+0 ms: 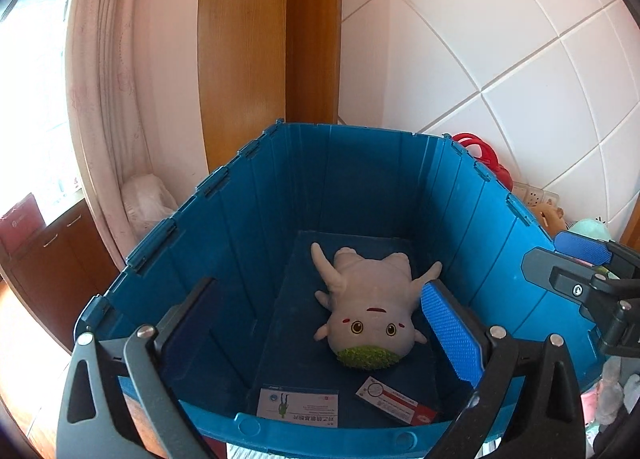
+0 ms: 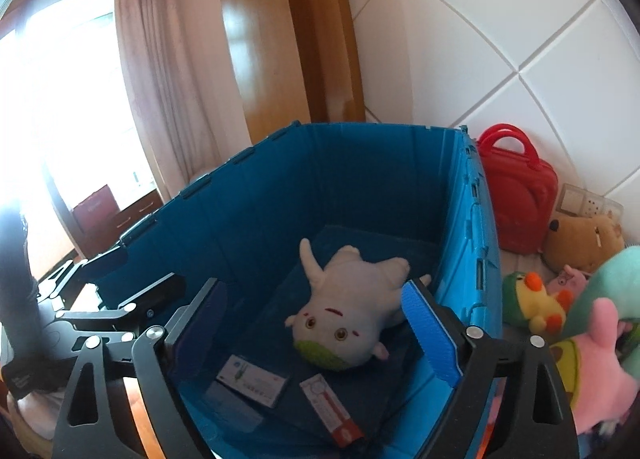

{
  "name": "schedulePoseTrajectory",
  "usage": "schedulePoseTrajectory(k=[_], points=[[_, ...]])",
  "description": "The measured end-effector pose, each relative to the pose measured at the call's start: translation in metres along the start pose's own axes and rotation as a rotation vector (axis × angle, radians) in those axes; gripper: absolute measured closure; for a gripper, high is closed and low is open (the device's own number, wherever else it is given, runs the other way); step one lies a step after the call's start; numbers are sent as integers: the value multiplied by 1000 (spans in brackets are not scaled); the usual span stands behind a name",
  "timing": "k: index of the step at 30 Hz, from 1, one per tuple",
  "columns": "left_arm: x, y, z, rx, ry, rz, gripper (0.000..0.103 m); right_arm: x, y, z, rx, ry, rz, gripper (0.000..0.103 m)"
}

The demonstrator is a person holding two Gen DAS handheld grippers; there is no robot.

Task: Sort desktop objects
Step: 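Withdraw both tools from the crate back toward the table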

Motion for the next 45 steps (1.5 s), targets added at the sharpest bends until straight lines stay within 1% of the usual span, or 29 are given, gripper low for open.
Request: schedulePoseTrajectory(k=[1,2,9,14,21,26,32,35,40,43,45], points=[[0,-1,1,-1,-2,0,2,0,0,1,-2,-2,0,7],[0,-2,3,-1,-3,0,2,0,0,3,-2,-5,-1,1],[-3,-11,13,-6,-10,0,2,-3,-7,15,-15,-21,-4,0],[-7,-24,22,-14,-16,-1,2,-10,-17,28,-30,-25,-13,0],[-13,-70,41,-42,-32,-26,2,-28,-49,59,-60,-38,-38,0],[-29,-141,57,-95,-33,-52,2,-51,-94,96,-92,-48,-77,0],[-49,-227,76,-161,-35,-84,2,-94,-173,153,-158,-41,-118,0],[-70,-276,83,-187,-15,-90,2,-120,-214,181,-187,-26,-136,0],[-109,-338,90,-208,20,-102,2,-165,-270,218,-228,3,-144,0],[-144,-369,86,-229,90,-128,2,-198,-302,233,-251,46,-165,0],[-163,-381,83,-230,128,-140,2,-221,-320,239,-266,78,-190,0]])
Point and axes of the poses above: each gripper's, at about its wrist camera, not at the fingertips, and z roughly against the way its jaws point, y to its left, x to its top, the point moved 10 cm from there along -z, roughly the way its jaws point, and after that the axes turned 3 degrees about -z, right-handed, at the moved point
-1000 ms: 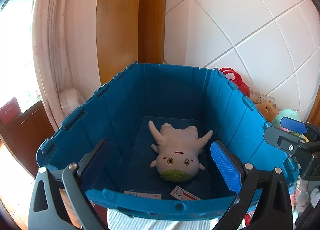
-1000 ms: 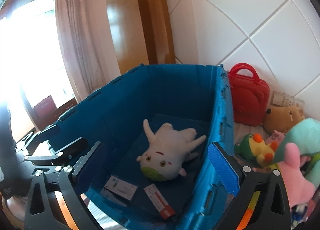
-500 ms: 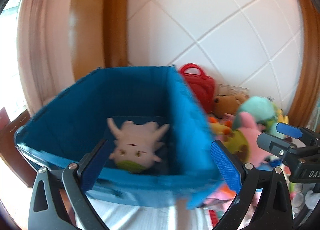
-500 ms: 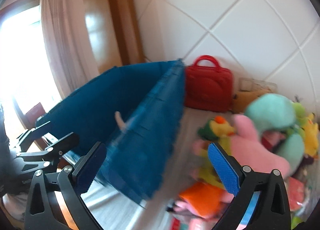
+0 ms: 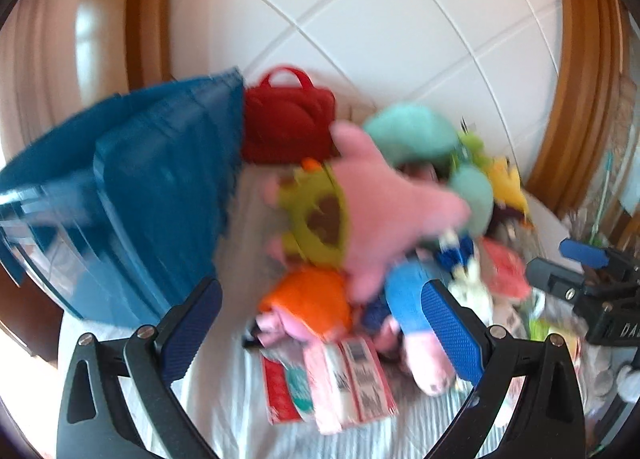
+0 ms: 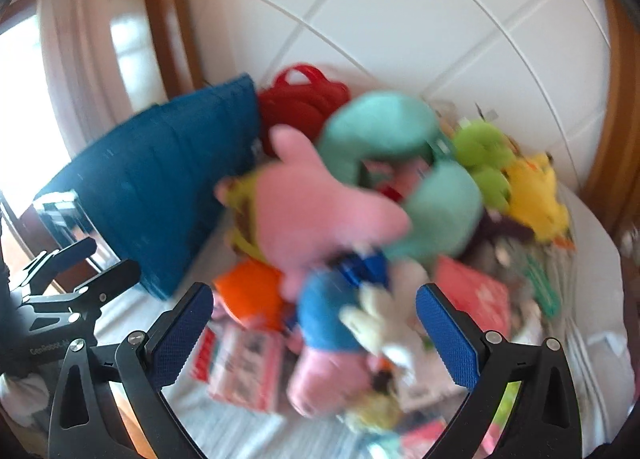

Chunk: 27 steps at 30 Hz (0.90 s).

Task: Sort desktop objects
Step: 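Move the left tool to the white-red tissue pack while the right tool approaches the Kotex pack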

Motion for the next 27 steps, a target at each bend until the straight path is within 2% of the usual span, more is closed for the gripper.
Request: schedulePoseTrajectory(k=[6,14,27], points=[[-43,-23,-25,-22,101,-22,2,-57,-58,-6,-65,83,-94,0],[-91,-37,-46,-39,193,-51,2,-113,-91,-6,-132,156,-170,0],[-149,-48,-71,46,301,18,2,-187,-129,-37,-113,307,-136,0]])
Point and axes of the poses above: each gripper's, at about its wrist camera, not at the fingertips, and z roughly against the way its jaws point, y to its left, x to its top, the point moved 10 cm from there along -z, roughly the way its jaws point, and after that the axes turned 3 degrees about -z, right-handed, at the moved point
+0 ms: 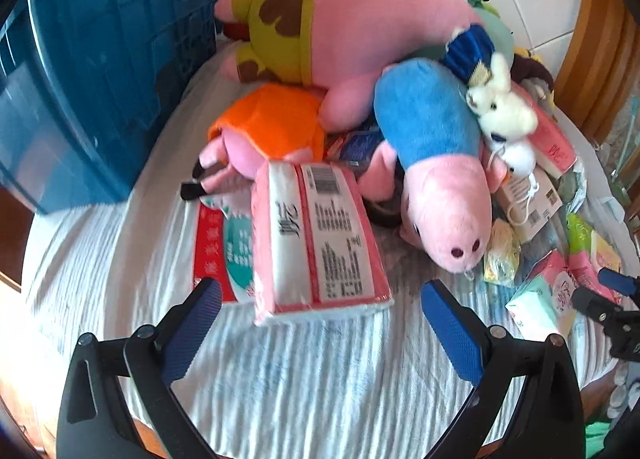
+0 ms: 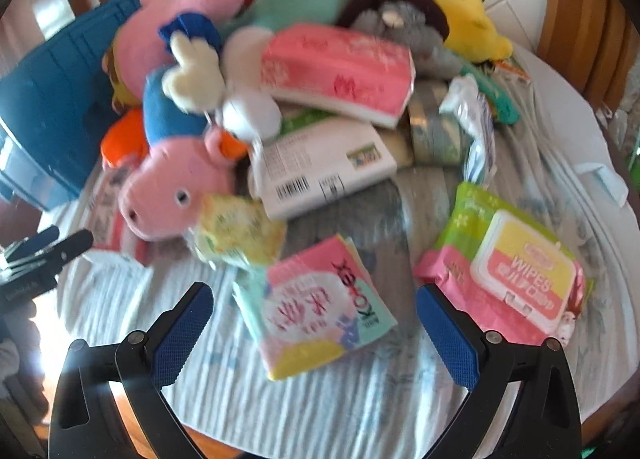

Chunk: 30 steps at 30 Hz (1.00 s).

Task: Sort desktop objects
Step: 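Move the left tool to the white-red tissue pack while the right tool approaches the Kotex pack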

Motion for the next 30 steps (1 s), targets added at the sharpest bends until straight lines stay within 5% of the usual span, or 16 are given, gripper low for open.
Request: schedulePoseTrajectory(k=[30], points=[[3,-12,-61,157,7,-39,2,-24,10,-51,57,22,104,0]])
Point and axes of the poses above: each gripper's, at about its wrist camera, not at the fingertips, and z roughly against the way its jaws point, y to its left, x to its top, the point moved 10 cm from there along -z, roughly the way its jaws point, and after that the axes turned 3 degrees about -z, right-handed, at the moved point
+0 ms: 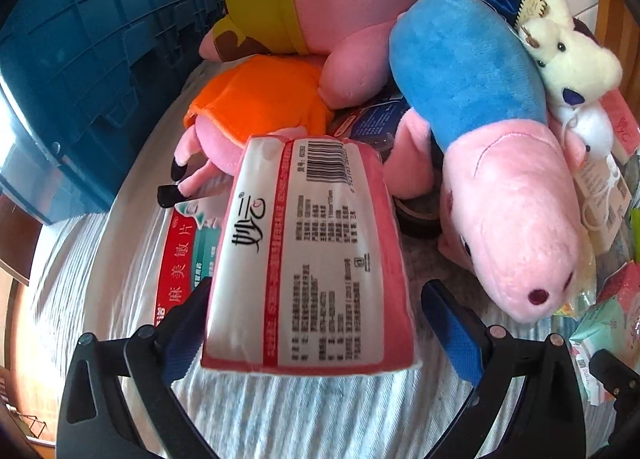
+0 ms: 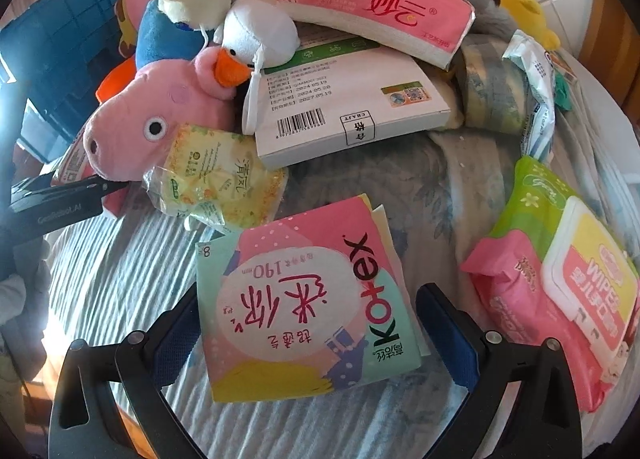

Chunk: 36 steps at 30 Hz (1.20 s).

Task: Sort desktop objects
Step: 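Move the left tool to the white-red tissue pack while the right tool approaches the Kotex pack, then close the left tool on the tissue pack while the right tool grips the Kotex pack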

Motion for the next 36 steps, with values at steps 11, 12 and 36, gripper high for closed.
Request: schedulePoseTrajectory(k=[11,12,36], points=[[-5,1,5,-42,5,17,19,-5,4,-5,-3,-27,-23,3],[-6,2,8,-54,7,27,20,-5,7,-3,5,-29,-22,14],[33,95,178,-31,-263,190,20,127,122,128,165,-318,200,22]])
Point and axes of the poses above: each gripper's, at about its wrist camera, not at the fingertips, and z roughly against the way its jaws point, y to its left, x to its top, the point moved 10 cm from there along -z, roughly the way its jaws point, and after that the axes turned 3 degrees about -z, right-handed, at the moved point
